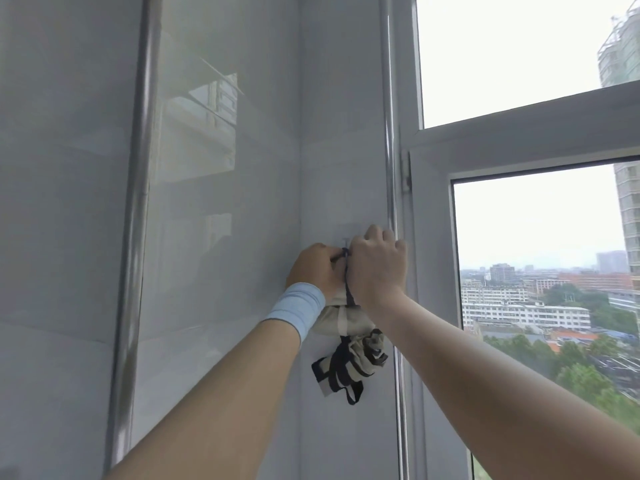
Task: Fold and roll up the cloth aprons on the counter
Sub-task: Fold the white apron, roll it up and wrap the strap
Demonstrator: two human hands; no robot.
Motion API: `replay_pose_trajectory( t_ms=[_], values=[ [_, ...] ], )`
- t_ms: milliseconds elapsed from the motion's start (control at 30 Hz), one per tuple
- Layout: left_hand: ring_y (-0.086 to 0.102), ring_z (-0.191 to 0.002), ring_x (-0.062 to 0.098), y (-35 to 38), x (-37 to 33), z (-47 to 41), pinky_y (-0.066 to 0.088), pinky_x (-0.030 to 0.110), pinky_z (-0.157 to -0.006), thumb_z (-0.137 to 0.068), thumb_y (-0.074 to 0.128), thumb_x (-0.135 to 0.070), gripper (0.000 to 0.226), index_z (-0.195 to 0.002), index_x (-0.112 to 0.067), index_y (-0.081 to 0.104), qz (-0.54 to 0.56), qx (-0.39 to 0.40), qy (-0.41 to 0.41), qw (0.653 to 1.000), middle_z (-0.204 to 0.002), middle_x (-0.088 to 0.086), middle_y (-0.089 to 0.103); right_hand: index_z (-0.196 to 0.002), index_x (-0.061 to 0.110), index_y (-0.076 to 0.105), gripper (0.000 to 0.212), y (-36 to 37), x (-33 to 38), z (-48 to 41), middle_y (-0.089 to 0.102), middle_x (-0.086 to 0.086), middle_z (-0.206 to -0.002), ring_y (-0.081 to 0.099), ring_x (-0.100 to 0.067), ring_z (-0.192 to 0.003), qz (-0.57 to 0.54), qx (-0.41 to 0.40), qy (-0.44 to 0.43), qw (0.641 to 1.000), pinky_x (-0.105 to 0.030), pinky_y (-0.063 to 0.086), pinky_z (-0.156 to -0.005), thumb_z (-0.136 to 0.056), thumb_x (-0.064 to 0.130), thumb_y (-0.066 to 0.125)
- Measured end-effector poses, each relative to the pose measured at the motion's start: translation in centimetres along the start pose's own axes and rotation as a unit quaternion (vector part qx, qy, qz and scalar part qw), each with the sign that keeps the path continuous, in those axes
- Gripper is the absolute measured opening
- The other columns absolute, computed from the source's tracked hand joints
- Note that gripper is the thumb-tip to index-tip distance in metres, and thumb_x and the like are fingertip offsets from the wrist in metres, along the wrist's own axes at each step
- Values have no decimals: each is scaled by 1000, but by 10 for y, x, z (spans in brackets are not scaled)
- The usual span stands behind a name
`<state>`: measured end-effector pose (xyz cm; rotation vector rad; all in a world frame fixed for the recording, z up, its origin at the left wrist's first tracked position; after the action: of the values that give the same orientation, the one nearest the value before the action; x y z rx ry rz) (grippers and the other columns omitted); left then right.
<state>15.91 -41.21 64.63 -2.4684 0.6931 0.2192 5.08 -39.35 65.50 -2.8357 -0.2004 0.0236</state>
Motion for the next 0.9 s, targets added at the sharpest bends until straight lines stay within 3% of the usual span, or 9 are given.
replay_pose_trajectory(
  t_ms=[100,167,300,467,633,733,800,900],
  values=[
    [54,-100,25,4,5,10,50,40,-85,-91,49,-23,28,-113,-20,66,-16,-26,54,998,-107,5,57,-94,15,66,17,7,1,11,66,-6,-94,60,-29,-90,-66,16,-24,997,-36,41,-74,-91,16,50],
    [55,-103,23,3,11,16,49,41,-87,-90,49,-20,28,-113,-22,64,10,-36,44,998,-109,2,59,-101,13,63,17,9,0,20,69,-7,-91,62,-30,-88,-121,22,-28,992,-35,42,-71,-90,18,51],
    [59,-100,17,2,10,32,51,39,-88,-81,48,-34,38,-118,-30,57,73,5,28,997,-109,-8,66,-133,18,50,42,13,-2,42,68,-2,-101,57,-25,-100,-263,86,-32,960,-35,46,-76,-91,14,47],
    [60,-100,17,-2,10,36,50,35,-90,-82,62,-34,41,-121,-32,49,104,39,-14,994,-109,-10,63,-129,21,51,34,12,-22,43,66,3,-101,61,-17,-99,-421,107,52,899,-36,52,-84,-97,10,47],
    [60,-99,18,-4,8,41,52,37,-87,-86,52,-27,28,-114,-24,55,36,14,17,999,-111,-7,64,-126,16,59,30,11,-19,45,67,-3,-109,59,-22,-105,-346,101,3,933,-33,49,-87,-99,13,47],
    [53,-114,19,3,8,51,45,33,-96,-93,37,-44,47,-126,-18,57,-42,-10,85,995,-125,0,57,-126,13,63,34,10,-14,50,64,-5,-111,53,-27,-109,-215,96,-74,969,-34,45,-93,-96,8,48],
    [51,-114,20,4,13,57,45,33,-94,-90,23,-54,62,-129,-19,55,-78,-24,78,994,-127,0,55,-127,10,61,40,10,-10,53,63,-6,-114,51,-29,-112,-139,105,-118,978,-37,42,-99,-89,4,53],
    [49,-114,19,8,22,65,45,33,-92,-93,23,-49,56,-134,-22,50,-96,-16,66,993,-126,-2,55,-122,10,63,37,9,-8,60,65,-5,-109,55,-28,-106,-88,91,-150,981,-37,41,-98,-87,12,52]
  ],
)
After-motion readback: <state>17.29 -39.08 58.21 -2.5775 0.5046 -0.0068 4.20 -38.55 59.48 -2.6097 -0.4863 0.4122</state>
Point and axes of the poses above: each hand's wrist, its own z-axis away from the middle knuckle, its own y-axis out of the palm, x = y × z, the point moved 7 cm from there along -z, towards the middle knuckle
